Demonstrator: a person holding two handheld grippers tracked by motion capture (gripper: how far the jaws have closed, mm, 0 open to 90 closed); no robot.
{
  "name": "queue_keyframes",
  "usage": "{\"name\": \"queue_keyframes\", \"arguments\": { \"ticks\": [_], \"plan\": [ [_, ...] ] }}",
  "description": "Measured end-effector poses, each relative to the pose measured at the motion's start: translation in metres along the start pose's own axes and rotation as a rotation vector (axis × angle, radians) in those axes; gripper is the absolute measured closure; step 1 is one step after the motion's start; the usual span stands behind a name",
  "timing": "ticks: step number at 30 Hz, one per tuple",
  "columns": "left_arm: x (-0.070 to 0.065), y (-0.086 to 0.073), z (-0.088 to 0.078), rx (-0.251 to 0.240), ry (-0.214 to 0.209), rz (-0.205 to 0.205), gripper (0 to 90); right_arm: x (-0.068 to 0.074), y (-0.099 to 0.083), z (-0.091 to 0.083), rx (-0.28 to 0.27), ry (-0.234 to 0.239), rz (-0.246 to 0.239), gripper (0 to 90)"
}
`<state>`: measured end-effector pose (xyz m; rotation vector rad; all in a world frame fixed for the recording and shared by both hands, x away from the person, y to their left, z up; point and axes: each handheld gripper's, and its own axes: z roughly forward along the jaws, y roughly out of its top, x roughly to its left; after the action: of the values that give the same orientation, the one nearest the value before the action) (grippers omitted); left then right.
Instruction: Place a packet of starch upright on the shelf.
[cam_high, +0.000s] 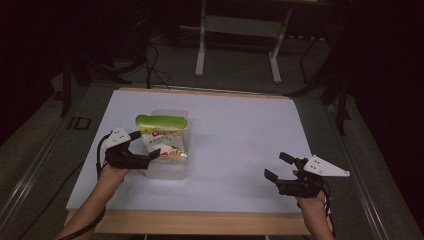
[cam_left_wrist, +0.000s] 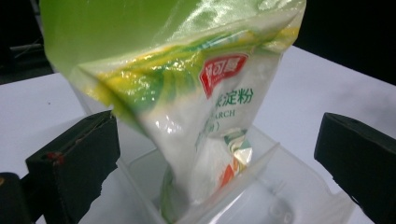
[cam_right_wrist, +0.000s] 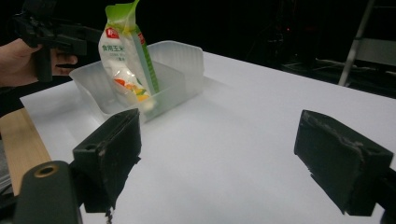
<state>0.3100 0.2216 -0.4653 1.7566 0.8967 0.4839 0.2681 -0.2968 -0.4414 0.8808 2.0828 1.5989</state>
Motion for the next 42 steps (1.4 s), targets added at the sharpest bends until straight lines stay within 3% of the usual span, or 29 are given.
{"name": "queue_keyframes", "arguments": {
  "ticks": [7, 12, 25, 28, 33, 42],
  "plan": [
    [-0.005, -0.012, -0.012, -0.027, 0.009, -0.019, 0.5, 0.001, -0.003, 0.003, 0.011, 0.009, 0.001, 14.7],
    [-0.010, -0.018, -0.023, -0.057, 0.043, -0.006, 0.5, 0.002, -0.004, 0.005, 0.017, 0.012, 0.005, 14.7],
    [-0.018, -0.033, -0.032, -0.056, 0.008, 0.005, 0.5, 0.007, -0.013, 0.010, 0.032, 0.030, -0.004, 14.7],
    [-0.021, -0.038, -0.035, -0.055, -0.010, 0.006, 0.5, 0.010, -0.014, 0.013, 0.047, 0.035, -0.025, 14.7],
    [-0.028, -0.046, -0.039, -0.061, -0.043, 0.029, 0.5, 0.012, -0.015, 0.013, 0.024, 0.052, -0.024, 14.7],
    [-0.040, -0.050, -0.042, -0.119, -0.143, 0.063, 0.5, 0.010, -0.020, 0.011, 0.019, 0.051, -0.011, 14.7]
  ]
}}
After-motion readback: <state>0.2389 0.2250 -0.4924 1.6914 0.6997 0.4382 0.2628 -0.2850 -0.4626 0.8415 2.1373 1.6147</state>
